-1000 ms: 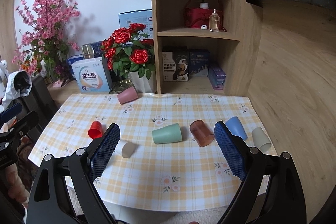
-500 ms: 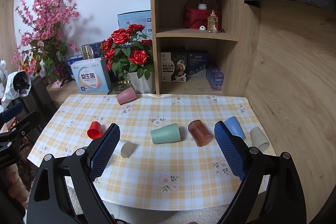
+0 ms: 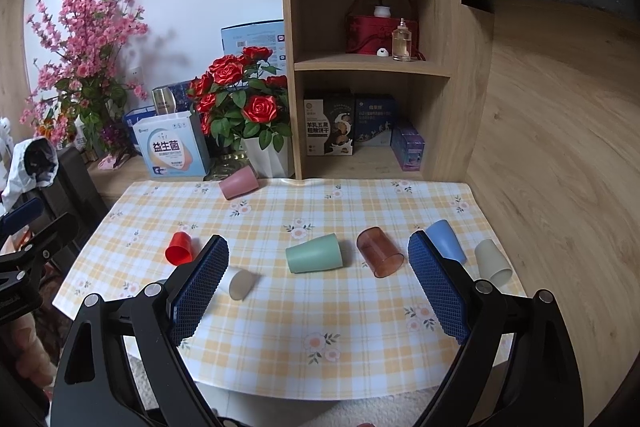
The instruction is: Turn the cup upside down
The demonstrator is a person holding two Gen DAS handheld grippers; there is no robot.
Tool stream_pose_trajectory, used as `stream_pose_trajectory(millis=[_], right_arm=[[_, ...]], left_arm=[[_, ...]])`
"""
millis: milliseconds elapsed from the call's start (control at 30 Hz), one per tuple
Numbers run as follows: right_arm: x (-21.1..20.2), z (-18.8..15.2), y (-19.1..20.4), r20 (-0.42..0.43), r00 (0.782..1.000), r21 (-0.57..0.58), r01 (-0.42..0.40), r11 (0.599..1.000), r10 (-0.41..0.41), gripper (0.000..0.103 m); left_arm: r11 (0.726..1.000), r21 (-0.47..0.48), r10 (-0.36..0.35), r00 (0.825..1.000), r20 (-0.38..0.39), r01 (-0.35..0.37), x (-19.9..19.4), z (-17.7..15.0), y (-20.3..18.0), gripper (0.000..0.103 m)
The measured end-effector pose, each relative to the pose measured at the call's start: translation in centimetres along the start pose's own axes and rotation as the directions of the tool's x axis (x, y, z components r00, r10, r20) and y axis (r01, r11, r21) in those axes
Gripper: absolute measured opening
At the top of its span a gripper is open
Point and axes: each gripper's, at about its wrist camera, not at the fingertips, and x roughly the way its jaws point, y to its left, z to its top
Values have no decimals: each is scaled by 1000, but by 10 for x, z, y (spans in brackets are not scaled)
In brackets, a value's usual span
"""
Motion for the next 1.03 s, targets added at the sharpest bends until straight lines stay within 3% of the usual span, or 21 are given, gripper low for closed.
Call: stream_pose_trajectory(millis=[767, 1033], right_arm=[[-4, 1, -2, 1, 1000, 4, 1, 1000, -1, 88], [-4, 0, -1, 0, 1000, 5, 1, 1000, -1, 88]], left_arm=[[1000, -5, -7, 1000, -16, 7, 3, -1, 2, 97], [1000, -2, 26, 1000, -7, -26, 2, 0, 3, 97]])
